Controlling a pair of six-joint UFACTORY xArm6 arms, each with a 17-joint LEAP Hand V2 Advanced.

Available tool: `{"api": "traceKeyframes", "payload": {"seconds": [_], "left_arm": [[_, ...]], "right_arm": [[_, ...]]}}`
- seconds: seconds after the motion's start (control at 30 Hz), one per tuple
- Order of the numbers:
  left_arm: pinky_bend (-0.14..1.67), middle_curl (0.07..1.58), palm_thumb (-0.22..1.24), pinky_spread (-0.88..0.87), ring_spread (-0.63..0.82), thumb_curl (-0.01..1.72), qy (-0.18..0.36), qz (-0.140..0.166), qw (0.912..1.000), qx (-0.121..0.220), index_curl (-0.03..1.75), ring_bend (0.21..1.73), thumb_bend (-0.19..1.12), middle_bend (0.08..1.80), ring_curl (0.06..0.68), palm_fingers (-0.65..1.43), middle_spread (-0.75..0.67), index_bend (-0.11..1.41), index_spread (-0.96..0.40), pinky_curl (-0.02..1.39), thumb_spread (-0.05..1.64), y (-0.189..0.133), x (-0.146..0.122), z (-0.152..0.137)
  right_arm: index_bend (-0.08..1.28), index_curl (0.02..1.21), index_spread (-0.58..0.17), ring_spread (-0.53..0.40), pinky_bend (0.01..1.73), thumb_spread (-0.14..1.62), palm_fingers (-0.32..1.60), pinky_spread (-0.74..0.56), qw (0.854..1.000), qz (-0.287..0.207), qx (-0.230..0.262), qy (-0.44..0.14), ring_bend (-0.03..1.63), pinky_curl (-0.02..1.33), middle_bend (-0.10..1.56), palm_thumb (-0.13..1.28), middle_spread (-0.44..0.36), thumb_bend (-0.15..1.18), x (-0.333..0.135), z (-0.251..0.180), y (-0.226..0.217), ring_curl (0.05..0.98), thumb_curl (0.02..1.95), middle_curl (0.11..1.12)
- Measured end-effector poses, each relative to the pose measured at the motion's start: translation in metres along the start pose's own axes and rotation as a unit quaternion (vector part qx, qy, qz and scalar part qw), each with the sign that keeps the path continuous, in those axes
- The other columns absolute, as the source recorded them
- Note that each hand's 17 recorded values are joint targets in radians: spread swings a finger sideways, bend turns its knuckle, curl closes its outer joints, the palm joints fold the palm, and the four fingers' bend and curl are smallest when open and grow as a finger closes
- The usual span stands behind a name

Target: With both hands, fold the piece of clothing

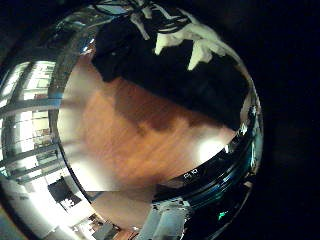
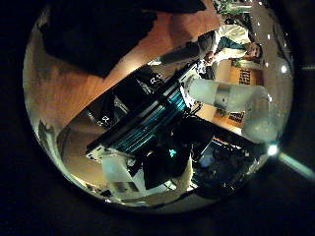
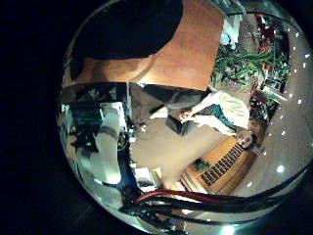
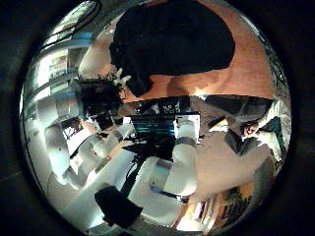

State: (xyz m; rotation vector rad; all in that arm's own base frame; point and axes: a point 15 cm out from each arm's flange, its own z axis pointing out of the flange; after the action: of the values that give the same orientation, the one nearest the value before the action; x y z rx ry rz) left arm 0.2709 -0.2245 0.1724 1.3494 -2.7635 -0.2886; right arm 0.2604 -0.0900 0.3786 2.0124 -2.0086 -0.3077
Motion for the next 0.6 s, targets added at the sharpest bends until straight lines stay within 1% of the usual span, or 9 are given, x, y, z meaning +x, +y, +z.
{"api": "traceKeyframes", "payload": {"seconds": [0.2, 0.3, 0.37, 0.4, 0.43, 0.47, 0.5, 0.57, 0.6], "left_arm": [[0.56, 0.37, 0.03, 0.51, 0.43, 0.31, -0.003, -0.006, 0.9999, -0.012, 0.24, 0.78, -0.02, 0.24, 0.210, 0.05, 0.34, 0.11, 0.10, 0.32, 0.86, -0.019, -0.004, 0.023], [0.57, 0.38, 0.07, 0.47, 0.38, 0.31, -0.003, -0.018, 0.9998, -0.010, 0.22, 0.81, -0.02, 0.30, 0.215, 0.10, 0.29, 0.11, 0.13, 0.32, 0.88, -0.028, -0.006, 0.031], [0.55, 0.43, 0.17, 0.37, 0.27, 0.32, -0.007, -0.026, 0.9996, -0.010, 0.21, 0.85, 0.00, 0.43, 0.228, 0.21, 0.21, 0.12, 0.13, 0.32, 0.91, -0.031, -0.007, 0.033], [0.55, 0.43, 0.18, 0.35, 0.25, 0.33, -0.010, -0.030, 0.9995, -0.010, 0.21, 0.86, 0.00, 0.44, 0.230, 0.21, 0.20, 0.12, 0.13, 0.32, 0.92, -0.032, -0.009, 0.033], [0.57, 0.47, 0.28, 0.24, 0.12, 0.34, -0.013, -0.035, 0.9993, -0.009, 0.20, 0.94, 0.04, 0.55, 0.247, 0.36, 0.14, 0.11, 0.11, 0.32, 0.96, -0.033, -0.009, 0.033], [0.64, 0.51, 0.34, 0.14, 0.03, 0.35, -0.017, -0.040, 0.9990, -0.008, 0.20, 1.02, 0.06, 0.62, 0.279, 0.49, 0.10, 0.11, 0.09, 0.35, 0.98, -0.035, -0.011, 0.032], [0.70, 0.53, 0.37, 0.05, -0.04, 0.35, -0.023, -0.049, 0.9985, -0.007, 0.18, 1.06, 0.06, 0.67, 0.284, 0.55, 0.07, 0.10, 0.07, 0.36, 1.00, -0.038, -0.013, 0.032], [0.78, 0.59, 0.46, -0.05, -0.15, 0.36, -0.038, -0.058, 0.9976, -0.004, 0.19, 1.18, 0.09, 0.74, 0.343, 0.67, 0.01, 0.14, 0.04, 0.40, 1.03, -0.045, -0.019, 0.028], [0.87, 0.64, 0.53, -0.15, -0.23, 0.37, -0.044, -0.060, 0.9972, -0.004, 0.19, 1.25, 0.11, 0.79, 0.373, 0.76, -0.05, 0.19, -0.01, 0.44, 1.06, -0.047, -0.023, 0.025]], "right_arm": [[0.17, 0.30, -0.360, 0.177, 0.38, 1.09, 0.13, 0.37, 1.000, 0.000, -0.001, 0.000, 0.34, 0.30, 0.18, 0.00, 0.015, -0.02, 0.001, -0.002, -0.002, 0.265, 0.23, 0.31], [0.17, 0.30, -0.362, 0.177, 0.38, 1.08, 0.13, 0.37, 1.000, 0.001, -0.001, 0.000, 0.35, 0.30, 0.18, 0.00, 0.013, -0.02, 0.002, -0.001, -0.002, 0.266, 0.23, 0.31], [0.17, 0.30, -0.362, 0.177, 0.37, 1.08, 0.13, 0.37, 1.000, 0.001, -0.002, -0.001, 0.34, 0.30, 0.19, 0.00, 0.013, -0.02, 0.003, -0.001, -0.002, 0.265, 0.23, 0.31], [0.17, 0.30, -0.362, 0.177, 0.37, 1.08, 0.13, 0.37, 1.000, 0.000, -0.003, 0.000, 0.34, 0.30, 0.19, 0.00, 0.013, -0.02, 0.003, -0.001, -0.001, 0.265, 0.23, 0.31], [0.17, 0.30, -0.362, 0.177, 0.37, 1.08, 0.13, 0.37, 1.000, 0.000, -0.002, -0.001, 0.34, 0.30, 0.19, 0.00, 0.012, -0.02, 0.003, -0.001, -0.001, 0.265, 0.23, 0.31], [0.17, 0.30, -0.362, 0.177, 0.37, 1.08, 0.13, 0.37, 1.000, 0.000, -0.002, 0.000, 0.34, 0.30, 0.19, 0.00, 0.012, -0.02, 0.003, -0.001, -0.001, 0.265, 0.23, 0.31], [0.17, 0.30, -0.362, 0.177, 0.37, 1.08, 0.13, 0.37, 1.000, 0.000, -0.002, 0.000, 0.34, 0.30, 0.19, 0.00, 0.012, -0.02, 0.003, -0.001, -0.001, 0.265, 0.23, 0.31], [0.17, 0.30, -0.362, 0.177, 0.37, 1.08, 0.13, 0.37, 1.000, -0.003, -0.002, 0.000, 0.34, 0.30, 0.19, 0.00, 0.012, -0.02, 0.004, -0.001, 0.000, 0.265, 0.23, 0.31], [0.17, 0.30, -0.362, 0.177, 0.37, 1.08, 0.13, 0.37, 1.000, -0.003, -0.003, 0.000, 0.34, 0.30, 0.19, 0.00, 0.012, -0.02, 0.004, 0.000, 0.000, 0.265, 0.23, 0.31]]}}
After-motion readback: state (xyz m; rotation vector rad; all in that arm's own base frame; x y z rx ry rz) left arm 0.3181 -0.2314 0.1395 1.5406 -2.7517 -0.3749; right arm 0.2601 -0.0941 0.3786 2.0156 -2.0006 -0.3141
